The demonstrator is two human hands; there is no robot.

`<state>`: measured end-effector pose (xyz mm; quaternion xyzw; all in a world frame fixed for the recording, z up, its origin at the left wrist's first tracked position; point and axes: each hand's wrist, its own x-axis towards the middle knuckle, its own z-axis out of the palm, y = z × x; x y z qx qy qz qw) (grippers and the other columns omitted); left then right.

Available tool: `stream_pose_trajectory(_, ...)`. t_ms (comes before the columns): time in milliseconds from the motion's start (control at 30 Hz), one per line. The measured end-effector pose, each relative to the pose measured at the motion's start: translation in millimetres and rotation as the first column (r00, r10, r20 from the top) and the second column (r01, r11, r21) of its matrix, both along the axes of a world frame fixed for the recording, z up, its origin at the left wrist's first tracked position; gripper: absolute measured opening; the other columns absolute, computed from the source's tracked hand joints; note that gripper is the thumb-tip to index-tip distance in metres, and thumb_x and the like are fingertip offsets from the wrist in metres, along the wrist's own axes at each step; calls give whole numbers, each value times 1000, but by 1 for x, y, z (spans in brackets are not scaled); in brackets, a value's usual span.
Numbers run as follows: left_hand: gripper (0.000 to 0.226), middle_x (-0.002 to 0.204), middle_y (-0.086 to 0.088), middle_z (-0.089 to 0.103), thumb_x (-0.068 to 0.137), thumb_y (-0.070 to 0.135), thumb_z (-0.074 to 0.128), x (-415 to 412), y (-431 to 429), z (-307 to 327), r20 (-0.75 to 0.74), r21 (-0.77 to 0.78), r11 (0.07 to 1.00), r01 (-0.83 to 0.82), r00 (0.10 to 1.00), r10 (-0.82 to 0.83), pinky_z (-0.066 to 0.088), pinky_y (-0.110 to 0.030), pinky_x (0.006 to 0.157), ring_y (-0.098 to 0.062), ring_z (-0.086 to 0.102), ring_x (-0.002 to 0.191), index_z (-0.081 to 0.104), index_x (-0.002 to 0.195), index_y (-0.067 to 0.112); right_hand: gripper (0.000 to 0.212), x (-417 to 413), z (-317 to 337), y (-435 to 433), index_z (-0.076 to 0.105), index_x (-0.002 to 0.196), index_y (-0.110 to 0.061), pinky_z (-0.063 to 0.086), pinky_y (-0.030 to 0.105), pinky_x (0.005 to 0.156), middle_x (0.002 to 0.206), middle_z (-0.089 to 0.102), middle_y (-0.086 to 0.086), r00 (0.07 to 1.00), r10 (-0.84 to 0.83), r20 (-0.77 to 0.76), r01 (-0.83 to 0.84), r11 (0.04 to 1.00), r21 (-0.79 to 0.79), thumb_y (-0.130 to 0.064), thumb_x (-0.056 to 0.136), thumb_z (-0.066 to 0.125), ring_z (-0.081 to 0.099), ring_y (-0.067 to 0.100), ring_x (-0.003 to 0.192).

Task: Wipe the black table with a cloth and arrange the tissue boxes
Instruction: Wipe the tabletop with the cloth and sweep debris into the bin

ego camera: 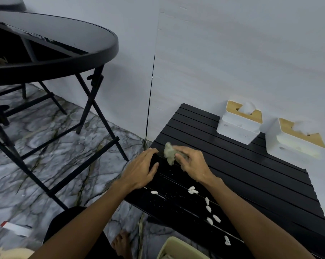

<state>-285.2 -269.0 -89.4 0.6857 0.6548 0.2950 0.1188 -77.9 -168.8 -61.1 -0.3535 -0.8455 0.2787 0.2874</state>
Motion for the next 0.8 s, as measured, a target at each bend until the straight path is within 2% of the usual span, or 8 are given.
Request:
stream_pose_trajectory(33, 48, 149, -3, 42, 100, 37, 44, 0, 0, 1, 7, 4, 1000, -7, 1000, 7, 38, -33, 106, -18, 40, 135, 34, 143, 20, 30, -4, 0, 6, 66, 128, -8, 51, 13, 89, 116, 71, 0, 995, -94, -43, 94, 996, 1, -11, 98, 62, 65, -7, 95)
stream_pose_trajectory(100, 52, 149, -3, 41, 99, 39, 44, 0, -1, 1, 14, 9, 1000, -17, 1000, 17, 40, -33, 105, -17, 41, 134, 29, 146, 20, 32, -17, -1, 19, 63, 130, -4, 49, 19, 97, 121, 70, 7, 958, -277, -78, 277, 961, -7, -10, 99, 60, 66, 8, 107)
stream_pose_trajectory(200, 61, 156, -2, 32, 99, 42, 43, 0, -1, -2, 25, 7, 1000, -23, 999, 23, 37, -38, 111, -16, 32, 141, 19, 151, 21, 30, -43, -6, 36, 64, 128, -3, 48, 29, 101, 123, 68, 13, 930, -365, -32, 364, 931, -32, -8, 99, 57, 64, 26, 116)
stream_pose_trajectory(367, 72, 161, 0, 21, 97, 41, 45, 2, 0, -1, 58, 22, 999, -37, 998, 36, 37, -44, 110, -17, 31, 142, 5, 154, 22, 31, -71, -8, 35, 64, 129, -7, 46, 25, 102, 127, 68, 10, 987, -156, 42, 155, 987, 29, -8, 98, 59, 63, 23, 117)
stream_pose_trajectory(467, 77, 161, -2, 18, 97, 36, 50, 4, -1, 2, 91, 34, 998, -49, 995, 46, 33, -36, 112, -18, 29, 143, 2, 155, 21, 35, -67, -12, 29, 63, 132, -10, 48, 31, 106, 130, 68, 6, 997, -3, 71, 0, 999, 44, -13, 98, 61, 63, 18, 120)
stream_pose_trajectory(633, 75, 159, -2, 24, 95, 34, 52, 2, 4, -5, 154, 27, 999, -34, 988, 29, 34, -39, 114, -17, 31, 142, 6, 154, 24, 44, -45, -6, 12, 59, 139, -14, 46, 25, 108, 138, 63, 2, 979, 183, 86, -178, 982, -66, -19, 95, 67, 59, 9, 125)
stream_pose_trajectory(700, 74, 159, -2, 24, 94, 35, 54, -1, 7, -7, 160, 33, 999, -31, 987, 25, 35, -41, 113, -17, 31, 142, 10, 153, 25, 60, -33, 0, 8, 51, 146, -19, 42, 21, 110, 144, 57, -4, 976, 189, 105, -180, 980, -90, -29, 91, 73, 54, 4, 129)
stream_pose_trajectory(800, 74, 160, 1, 18, 92, 34, 59, -5, 12, -5, 107, 65, 998, -26, 994, 19, 36, -40, 112, -19, 30, 142, 17, 153, 28, 77, -3, 3, 3, 47, 146, -25, 38, 27, 111, 146, 50, -9, 982, 35, 186, -38, 999, 10, -52, 80, 77, 44, 7, 134)
